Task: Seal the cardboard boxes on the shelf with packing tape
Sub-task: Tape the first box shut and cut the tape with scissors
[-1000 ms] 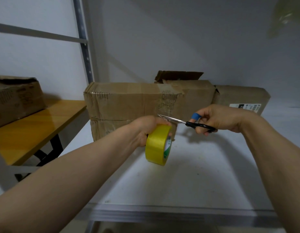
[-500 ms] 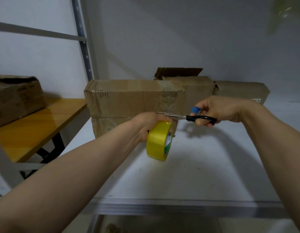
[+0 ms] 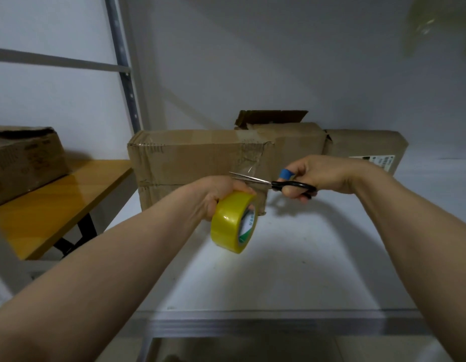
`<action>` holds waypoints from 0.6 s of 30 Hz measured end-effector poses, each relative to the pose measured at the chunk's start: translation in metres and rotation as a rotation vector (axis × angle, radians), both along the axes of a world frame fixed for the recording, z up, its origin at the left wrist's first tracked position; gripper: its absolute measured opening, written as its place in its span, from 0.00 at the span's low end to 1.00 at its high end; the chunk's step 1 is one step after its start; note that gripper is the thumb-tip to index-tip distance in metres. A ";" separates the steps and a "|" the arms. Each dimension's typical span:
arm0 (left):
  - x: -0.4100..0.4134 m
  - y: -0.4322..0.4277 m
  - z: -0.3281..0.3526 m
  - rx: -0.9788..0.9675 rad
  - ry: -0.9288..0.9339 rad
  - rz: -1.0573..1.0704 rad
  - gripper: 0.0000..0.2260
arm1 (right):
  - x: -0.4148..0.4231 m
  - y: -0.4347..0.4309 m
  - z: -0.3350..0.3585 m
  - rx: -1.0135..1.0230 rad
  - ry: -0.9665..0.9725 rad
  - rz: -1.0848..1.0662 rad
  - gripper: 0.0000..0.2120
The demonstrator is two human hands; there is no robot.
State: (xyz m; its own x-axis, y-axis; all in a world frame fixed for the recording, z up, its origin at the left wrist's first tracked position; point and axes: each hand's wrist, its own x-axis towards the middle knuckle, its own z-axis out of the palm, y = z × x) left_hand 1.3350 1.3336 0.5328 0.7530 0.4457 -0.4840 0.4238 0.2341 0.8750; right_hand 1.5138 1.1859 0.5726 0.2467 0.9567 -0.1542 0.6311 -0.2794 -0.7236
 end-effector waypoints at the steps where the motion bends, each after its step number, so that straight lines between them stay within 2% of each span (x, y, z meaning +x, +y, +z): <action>1: -0.001 0.001 0.001 0.001 0.004 -0.012 0.06 | 0.001 0.001 -0.001 -0.007 -0.003 0.002 0.20; 5: -0.004 0.006 0.002 -0.018 0.021 -0.079 0.06 | 0.010 0.001 -0.008 -0.047 -0.035 -0.007 0.16; 6: -0.005 0.009 0.003 -0.018 0.024 -0.104 0.08 | 0.013 0.000 -0.011 -0.075 -0.054 -0.013 0.18; 8: -0.009 0.013 0.003 0.025 0.055 -0.176 0.17 | 0.015 -0.003 -0.021 -0.158 -0.124 -0.015 0.25; 10: -0.014 0.017 0.003 0.082 0.108 -0.242 0.25 | 0.017 -0.004 -0.036 -0.238 -0.240 -0.005 0.25; 13: -0.022 0.023 0.002 0.111 0.132 -0.265 0.28 | 0.014 -0.007 -0.050 -0.282 -0.331 -0.018 0.25; 18: -0.030 0.029 0.000 0.119 0.102 -0.233 0.29 | -0.012 -0.005 -0.052 -0.387 -0.528 0.038 0.37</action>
